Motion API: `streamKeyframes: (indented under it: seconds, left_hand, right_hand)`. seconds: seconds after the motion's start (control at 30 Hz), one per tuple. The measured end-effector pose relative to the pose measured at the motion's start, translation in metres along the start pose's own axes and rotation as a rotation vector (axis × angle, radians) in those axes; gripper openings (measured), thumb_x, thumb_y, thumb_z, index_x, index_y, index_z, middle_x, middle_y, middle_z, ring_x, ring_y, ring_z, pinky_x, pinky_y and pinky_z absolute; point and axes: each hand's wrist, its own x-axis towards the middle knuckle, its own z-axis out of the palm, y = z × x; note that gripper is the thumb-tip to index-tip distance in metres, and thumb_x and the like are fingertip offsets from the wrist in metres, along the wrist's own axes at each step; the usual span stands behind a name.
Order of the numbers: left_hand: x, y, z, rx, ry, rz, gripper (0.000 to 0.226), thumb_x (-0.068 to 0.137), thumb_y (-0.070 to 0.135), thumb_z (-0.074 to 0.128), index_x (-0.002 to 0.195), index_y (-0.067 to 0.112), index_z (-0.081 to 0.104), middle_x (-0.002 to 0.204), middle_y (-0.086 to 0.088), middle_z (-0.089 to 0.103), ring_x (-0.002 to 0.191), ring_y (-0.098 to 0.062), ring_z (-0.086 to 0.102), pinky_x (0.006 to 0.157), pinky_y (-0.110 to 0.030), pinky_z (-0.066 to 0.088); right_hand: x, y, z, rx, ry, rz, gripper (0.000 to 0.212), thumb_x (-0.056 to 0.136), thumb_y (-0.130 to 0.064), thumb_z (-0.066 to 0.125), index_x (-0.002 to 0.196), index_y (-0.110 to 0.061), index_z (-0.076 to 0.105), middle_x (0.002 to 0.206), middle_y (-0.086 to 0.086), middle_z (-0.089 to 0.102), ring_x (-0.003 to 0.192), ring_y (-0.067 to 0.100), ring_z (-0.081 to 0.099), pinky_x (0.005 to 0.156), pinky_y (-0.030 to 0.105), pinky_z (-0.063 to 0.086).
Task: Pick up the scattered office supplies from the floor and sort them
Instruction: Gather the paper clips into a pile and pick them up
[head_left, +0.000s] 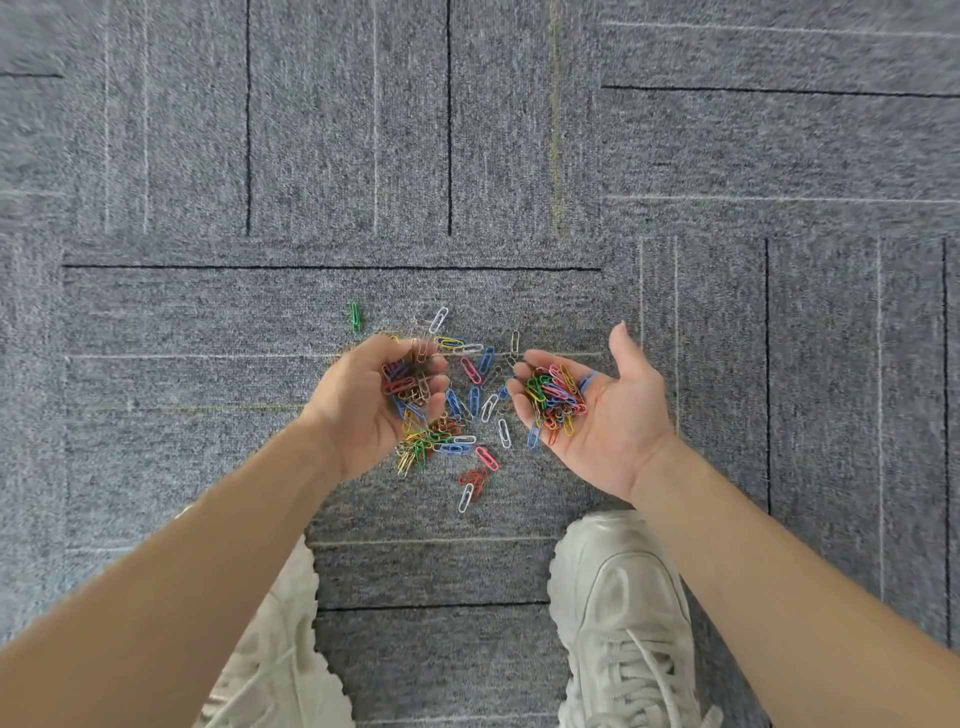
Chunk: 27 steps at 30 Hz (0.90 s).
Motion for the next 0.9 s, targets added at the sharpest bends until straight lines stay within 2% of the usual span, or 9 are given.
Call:
streamKeyframes:
  seconds: [0.2,0.33,0.4,0.47,0.53,0.67,0.77,0.83,0.9]
  left_hand:
    - [0.007,-0.005,-0.004,-0.16,0.091,-0.089,0.038,0.103,0.036,0.044,0.072,0.014,0.048,0.072,-0.006,0.057,0.066,-0.018,0.057,0.058,-0.031,0.054]
    - [0.008,-0.001,-0.001,-0.315,0.102,-0.211,0.021,0.103,0.023,0.041,0.086,0.012,0.047,0.071,-0.006,0.054,0.058,-0.014,0.051,0.046,-0.022,0.047]
    - [0.003,0.002,0.001,-0.348,0.085,-0.268,0.015,0.102,0.018,0.04,0.093,0.009,0.05,0.075,-0.01,0.057,0.06,-0.016,0.054,0.052,-0.025,0.053]
    - [-0.003,0.002,0.003,-0.309,0.066,-0.301,0.022,0.102,0.019,0.041,0.09,0.006,0.054,0.08,-0.013,0.06,0.068,-0.022,0.061,0.067,-0.037,0.06]
    - [-0.007,0.001,0.003,-0.267,0.036,-0.345,0.025,0.102,0.02,0.042,0.088,0.006,0.056,0.083,-0.015,0.062,0.075,-0.026,0.065,0.071,-0.044,0.061]
    - [-0.008,-0.003,-0.001,-0.227,-0.004,-0.431,0.011,0.097,0.014,0.043,0.1,0.008,0.052,0.079,-0.014,0.059,0.066,-0.019,0.057,0.05,-0.026,0.054]
    - [-0.007,-0.007,0.001,-0.164,-0.015,-0.37,0.015,0.091,0.009,0.043,0.103,0.006,0.053,0.076,-0.013,0.057,0.06,-0.016,0.051,0.044,-0.021,0.045]
    - [-0.007,-0.008,0.005,-0.061,-0.015,-0.265,0.021,0.092,0.006,0.038,0.103,0.003,0.056,0.077,-0.013,0.059,0.061,-0.018,0.053,0.047,-0.023,0.046]
    - [-0.007,-0.008,0.006,0.034,-0.029,-0.164,0.031,0.081,-0.001,0.034,0.097,0.002,0.06,0.08,-0.014,0.061,0.065,-0.021,0.056,0.054,-0.028,0.048]
  right_hand:
    - [0.002,0.005,0.001,0.019,0.005,0.005,0.082,0.092,-0.069,0.039,0.088,0.006,0.073,0.095,0.023,0.067,0.086,0.036,0.066,0.081,0.039,0.056]
    - [0.002,0.005,0.0,0.029,0.008,0.004,0.08,0.092,-0.067,0.04,0.089,0.006,0.073,0.095,0.022,0.067,0.086,0.035,0.066,0.08,0.038,0.057]
    - [0.002,0.005,0.0,0.03,0.015,-0.003,0.079,0.093,-0.066,0.04,0.092,0.006,0.072,0.095,0.022,0.067,0.086,0.035,0.066,0.08,0.038,0.057]
    - [0.002,0.004,0.001,0.03,0.027,-0.008,0.078,0.092,-0.066,0.04,0.095,0.006,0.07,0.095,0.021,0.067,0.086,0.034,0.066,0.079,0.037,0.057]
    - [0.002,0.004,0.002,0.031,0.029,-0.009,0.078,0.092,-0.067,0.04,0.096,0.006,0.069,0.095,0.021,0.067,0.085,0.034,0.067,0.078,0.037,0.058]
    - [0.002,0.004,0.002,0.031,0.03,-0.012,0.077,0.093,-0.066,0.039,0.094,0.005,0.069,0.093,0.021,0.067,0.085,0.034,0.066,0.078,0.036,0.057]
    - [0.002,0.005,0.001,0.028,0.033,-0.016,0.077,0.093,-0.067,0.039,0.093,0.005,0.069,0.094,0.021,0.067,0.085,0.034,0.066,0.079,0.037,0.056]
    - [0.001,0.005,0.001,0.028,0.031,-0.016,0.077,0.092,-0.067,0.04,0.093,0.005,0.069,0.094,0.021,0.067,0.084,0.033,0.067,0.079,0.037,0.056]
    - [0.002,0.006,0.0,0.029,0.03,-0.014,0.077,0.092,-0.067,0.04,0.094,0.005,0.069,0.093,0.021,0.067,0.083,0.033,0.067,0.079,0.037,0.056]
